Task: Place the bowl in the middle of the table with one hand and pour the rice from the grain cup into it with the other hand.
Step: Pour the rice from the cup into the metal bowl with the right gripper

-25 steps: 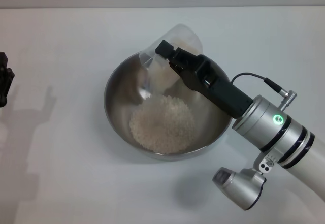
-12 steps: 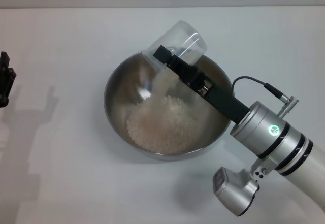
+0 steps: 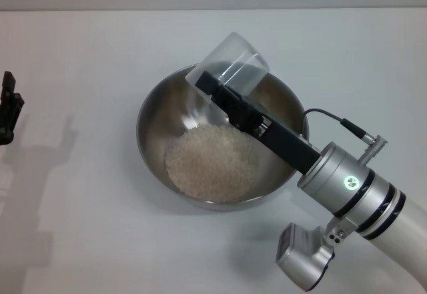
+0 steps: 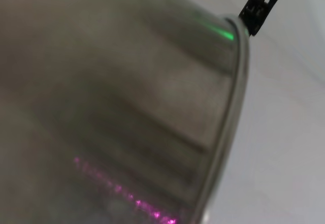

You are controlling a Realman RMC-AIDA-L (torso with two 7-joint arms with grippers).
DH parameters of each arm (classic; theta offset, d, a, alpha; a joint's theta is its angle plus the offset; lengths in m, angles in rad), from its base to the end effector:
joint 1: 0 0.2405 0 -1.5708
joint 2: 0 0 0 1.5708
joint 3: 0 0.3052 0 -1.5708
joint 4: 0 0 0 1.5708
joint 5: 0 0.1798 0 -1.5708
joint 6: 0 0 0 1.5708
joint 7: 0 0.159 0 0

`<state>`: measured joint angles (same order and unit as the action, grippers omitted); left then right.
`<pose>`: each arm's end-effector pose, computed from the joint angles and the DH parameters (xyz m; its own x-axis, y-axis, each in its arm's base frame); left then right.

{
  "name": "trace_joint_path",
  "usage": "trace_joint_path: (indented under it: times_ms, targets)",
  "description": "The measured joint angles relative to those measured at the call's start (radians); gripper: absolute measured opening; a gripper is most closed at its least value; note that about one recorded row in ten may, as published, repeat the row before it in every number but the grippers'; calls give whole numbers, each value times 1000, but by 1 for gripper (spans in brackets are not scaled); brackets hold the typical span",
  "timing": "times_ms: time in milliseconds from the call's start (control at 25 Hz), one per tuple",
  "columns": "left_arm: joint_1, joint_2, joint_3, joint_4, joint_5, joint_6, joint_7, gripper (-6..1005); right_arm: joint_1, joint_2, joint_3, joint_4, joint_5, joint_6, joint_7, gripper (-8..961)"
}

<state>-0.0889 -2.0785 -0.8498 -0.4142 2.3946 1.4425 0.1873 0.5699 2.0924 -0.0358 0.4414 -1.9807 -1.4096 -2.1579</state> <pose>-0.3452 0.2424 -0.0116 0.7945 -0.2495 0.5536 0.5641 -0.0340 -0.8250 0.2013 0.2937 -0.1202 -0.0062 0.5246 0.8513 0.7256 0.5882 -0.3572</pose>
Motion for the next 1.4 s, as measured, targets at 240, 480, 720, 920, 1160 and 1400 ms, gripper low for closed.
trace_joint_path:
  times_ms: [240, 480, 720, 920, 1160, 1400]
  targets:
    - [1, 0, 0, 0, 0, 2, 0, 814, -2, 0, 6, 12, -5, 3, 10, 19]
    - [2, 0, 0, 0, 0, 3, 0, 814, -13, 0, 56, 67, 1, -16, 291, 18]
    - [-1, 0, 0, 0, -2, 3, 0, 814, -47, 0, 128, 133, 6, -23, 635, 18]
    - [-7, 0, 0, 2, -2, 4, 0, 814, -89, -2, 185, 146, 3, -130, 1046, 18]
    - [-9, 0, -1, 1, -2, 1, 0, 814, -146, -5, 312, 124, 6, -185, 1393, 18]
    - [-9, 0, 0, 2, -2, 1, 0, 814, -195, -6, 478, -14, 6, -186, 1855, 18]
